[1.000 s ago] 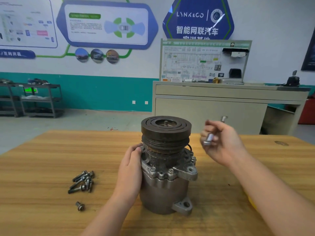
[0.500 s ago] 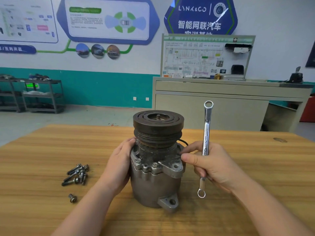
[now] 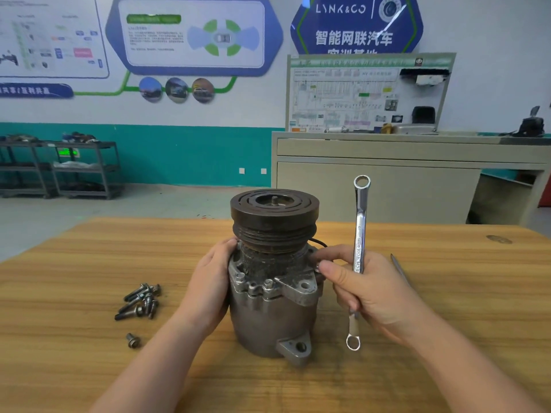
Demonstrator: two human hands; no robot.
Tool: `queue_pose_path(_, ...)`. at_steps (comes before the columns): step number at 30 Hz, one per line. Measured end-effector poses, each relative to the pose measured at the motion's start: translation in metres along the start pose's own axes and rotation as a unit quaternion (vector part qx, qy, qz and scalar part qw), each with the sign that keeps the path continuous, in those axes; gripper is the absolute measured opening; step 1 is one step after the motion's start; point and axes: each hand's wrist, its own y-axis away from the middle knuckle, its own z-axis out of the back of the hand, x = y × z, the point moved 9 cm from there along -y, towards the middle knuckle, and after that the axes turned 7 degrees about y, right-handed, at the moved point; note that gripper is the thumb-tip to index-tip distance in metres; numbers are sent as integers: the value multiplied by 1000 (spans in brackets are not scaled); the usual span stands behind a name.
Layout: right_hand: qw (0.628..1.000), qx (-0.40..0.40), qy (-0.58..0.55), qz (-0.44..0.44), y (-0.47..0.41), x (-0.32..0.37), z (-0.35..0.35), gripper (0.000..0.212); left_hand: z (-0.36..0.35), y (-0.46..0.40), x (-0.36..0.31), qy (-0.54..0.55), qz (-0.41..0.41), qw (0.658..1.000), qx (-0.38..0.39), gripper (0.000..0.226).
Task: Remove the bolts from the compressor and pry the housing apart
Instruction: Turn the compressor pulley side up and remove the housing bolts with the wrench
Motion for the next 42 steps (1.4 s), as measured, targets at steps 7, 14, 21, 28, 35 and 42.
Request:
queue_pose_path(7,1000,-16,-13,-8,0,-2,-1,2,4,4,-1,2,5,999,-36,28)
queue_pose_path(14,999,-49,1,4,2,-2,-1,6,5,12,-2,-1,-37,997,-74,24)
queue_pose_path(21,1000,-4,17,-2,5,2,0,20,4,12,-1,15,-13,998,-65,24)
queue_pose_path(28,998,-63,-9,-5,3,0,3,10,6,10,-2,24,-14,997,-71,23)
queue_pose_path(35,998,-68,16,-10,4,2,6,21,5,10,-2,28,-16,997,-65,22)
queue_pose_path(42,995,-31,90,9,8,10,5,12,4,9,0,28,-9,998,-60,23)
